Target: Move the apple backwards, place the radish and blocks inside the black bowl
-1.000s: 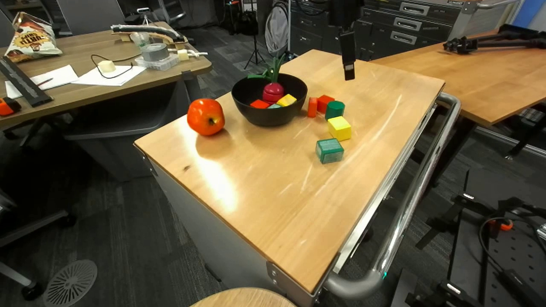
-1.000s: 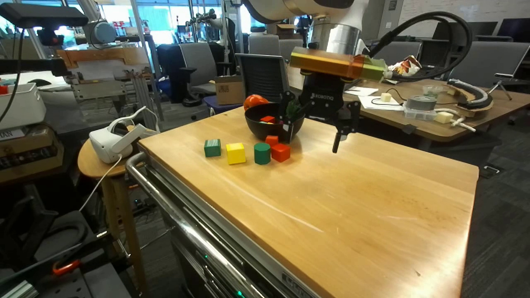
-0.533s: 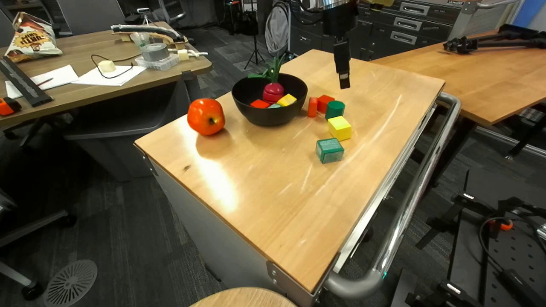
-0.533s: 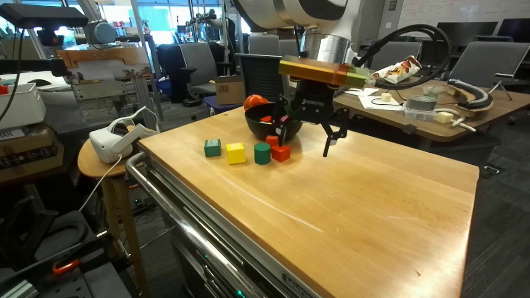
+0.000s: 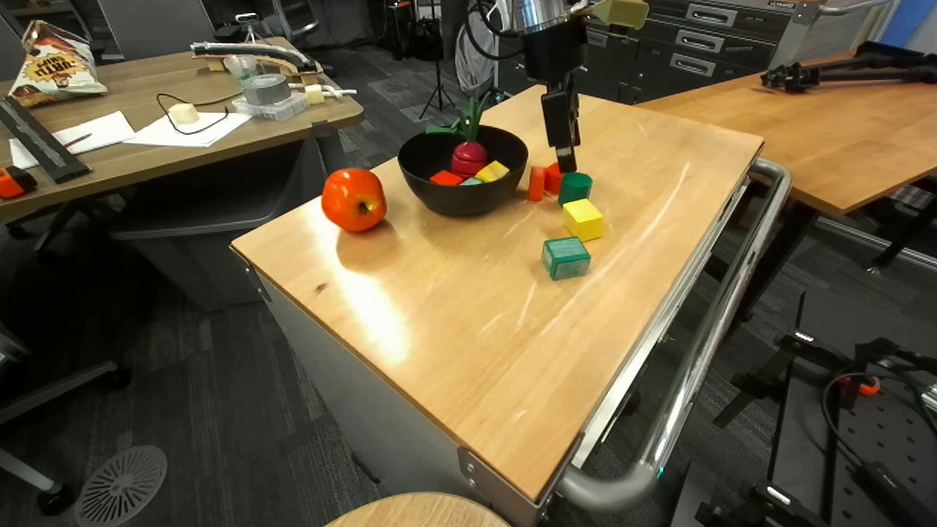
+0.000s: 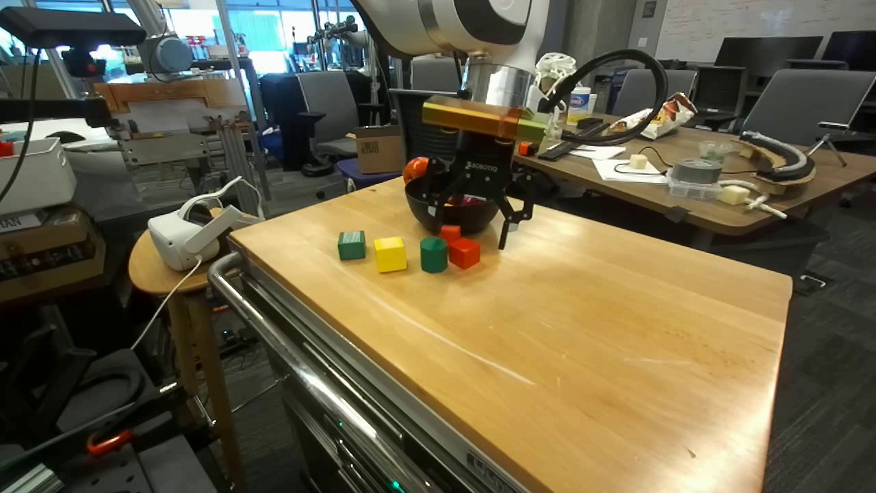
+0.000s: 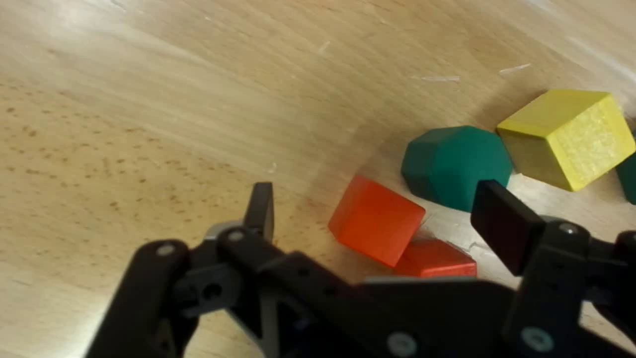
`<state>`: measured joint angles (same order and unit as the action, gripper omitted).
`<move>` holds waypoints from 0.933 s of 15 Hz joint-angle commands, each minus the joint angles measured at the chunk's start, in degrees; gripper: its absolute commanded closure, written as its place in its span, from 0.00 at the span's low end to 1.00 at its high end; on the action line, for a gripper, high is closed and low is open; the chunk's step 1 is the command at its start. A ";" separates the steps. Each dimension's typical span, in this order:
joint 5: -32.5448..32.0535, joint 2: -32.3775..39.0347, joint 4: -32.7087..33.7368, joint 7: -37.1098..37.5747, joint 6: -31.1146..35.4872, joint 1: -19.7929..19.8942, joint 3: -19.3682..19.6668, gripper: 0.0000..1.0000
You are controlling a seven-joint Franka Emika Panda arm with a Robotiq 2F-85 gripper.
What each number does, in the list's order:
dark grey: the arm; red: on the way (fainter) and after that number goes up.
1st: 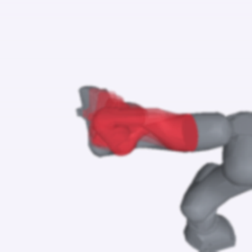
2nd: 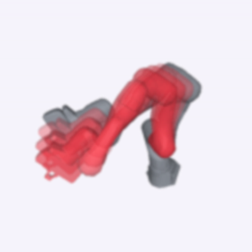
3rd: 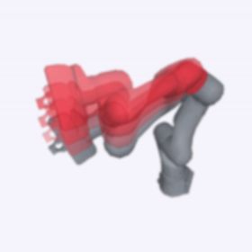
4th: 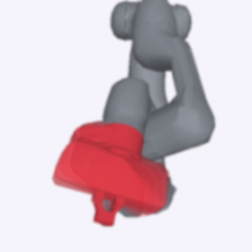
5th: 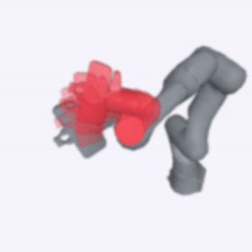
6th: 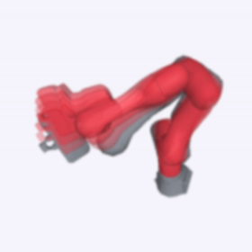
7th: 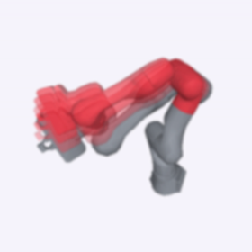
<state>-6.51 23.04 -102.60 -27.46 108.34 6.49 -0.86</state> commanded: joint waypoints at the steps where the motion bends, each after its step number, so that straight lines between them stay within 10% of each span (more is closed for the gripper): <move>1: 0.92 -0.21 0.12 0.52 -2.51 -0.41 -0.19 0.00; 14: 2.70 2.57 -0.20 0.92 -4.56 -2.13 -2.47 0.06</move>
<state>-5.20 24.74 -103.50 -27.30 104.75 4.93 -2.97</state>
